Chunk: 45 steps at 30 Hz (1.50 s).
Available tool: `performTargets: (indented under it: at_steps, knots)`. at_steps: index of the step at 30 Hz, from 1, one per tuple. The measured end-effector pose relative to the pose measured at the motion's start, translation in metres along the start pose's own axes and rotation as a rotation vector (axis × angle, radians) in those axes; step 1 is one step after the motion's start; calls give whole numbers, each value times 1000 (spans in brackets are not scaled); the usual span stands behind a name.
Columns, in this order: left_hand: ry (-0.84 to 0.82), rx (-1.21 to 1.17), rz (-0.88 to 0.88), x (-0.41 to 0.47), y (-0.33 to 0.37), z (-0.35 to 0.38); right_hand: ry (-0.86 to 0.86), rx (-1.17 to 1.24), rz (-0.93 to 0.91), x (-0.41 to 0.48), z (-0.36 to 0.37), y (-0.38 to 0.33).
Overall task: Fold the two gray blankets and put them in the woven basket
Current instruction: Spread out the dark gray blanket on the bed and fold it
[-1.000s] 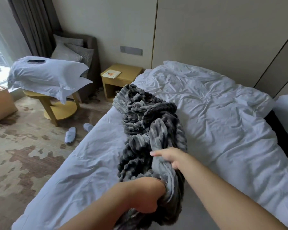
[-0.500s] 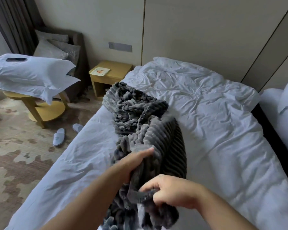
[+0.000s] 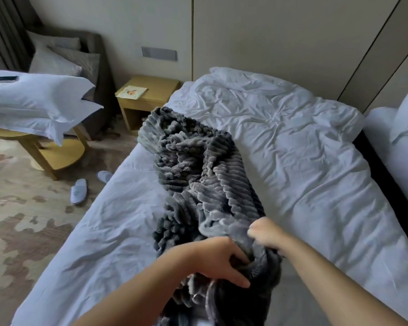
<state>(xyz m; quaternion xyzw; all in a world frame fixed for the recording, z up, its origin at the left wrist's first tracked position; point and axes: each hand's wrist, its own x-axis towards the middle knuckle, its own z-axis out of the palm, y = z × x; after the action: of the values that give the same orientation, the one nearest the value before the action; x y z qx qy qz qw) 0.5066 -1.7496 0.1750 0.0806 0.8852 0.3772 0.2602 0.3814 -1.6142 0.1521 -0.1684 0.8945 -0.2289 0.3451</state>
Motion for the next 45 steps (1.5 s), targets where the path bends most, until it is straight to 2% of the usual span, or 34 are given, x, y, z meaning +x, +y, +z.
performTargets:
  at_steps: [2,4,5,6,7,8,9,11,13,14,15,16,17,18,20,21,23,25,26,28,31,33,34,36,37,42,45]
  knots:
    - [73,-116,-121,-9,-32,-13,427,504,3,-1,-31,17]
    - [363,-161,-246,-17,-68,-22,830,937,54,-9,-66,45]
    - [525,-171,-357,-21,-84,-24,941,978,149,-13,-76,64]
    - [661,-169,-490,-23,-98,-23,984,886,292,-14,-76,85]
    - [726,-168,-603,-24,-110,-19,976,757,420,-14,-69,105]
    - [710,-152,-680,-25,-120,-14,867,595,482,-14,-57,120]
    - [615,-124,-720,-24,-128,-7,654,431,485,-12,-42,134]
    - [221,-29,-744,-20,-141,4,271,197,474,-10,-20,153]
    - [-197,94,-808,-15,-142,10,140,44,440,-8,-11,163]
    - [-257,123,-845,-12,-142,8,86,-57,427,-8,-9,164]
    - [-237,124,-854,-8,-143,4,2,-117,439,-6,-8,163]
    - [-124,64,-857,-2,-144,-3,-97,-198,463,-4,-7,160]
    - [69,-9,-859,4,-146,-11,-138,-256,468,-1,-7,155]
    - [316,-89,-869,9,-146,-20,-48,-215,445,5,-9,148]
    - [712,-165,-820,24,-149,-36,381,76,366,23,-17,131]
    - [809,-193,-782,35,-151,-44,577,201,327,36,-25,118]
    - [905,-276,-710,60,-156,-57,714,326,252,71,-37,89]
    - [889,-336,-735,91,-166,-67,699,316,143,114,-37,66]
    - [827,-336,-771,109,-174,-70,645,250,104,140,-32,60]
    - [650,-256,-824,144,-198,-70,397,87,114,193,-17,55]
    - [377,-133,-901,185,-245,-46,-78,-69,228,264,20,67]
    - [249,-37,-962,199,-275,-14,-287,-348,263,299,56,81]
    - [238,-7,-971,203,-288,2,-334,-532,246,312,74,85]
    - [280,55,-977,212,-307,24,-324,-814,174,334,97,86]
    - [299,90,-982,217,-315,28,-304,-863,134,346,99,86]
    - [210,285,-1008,236,-320,17,-299,-730,48,377,70,92]
    - [255,250,-978,227,-314,6,-299,-625,92,370,73,100]
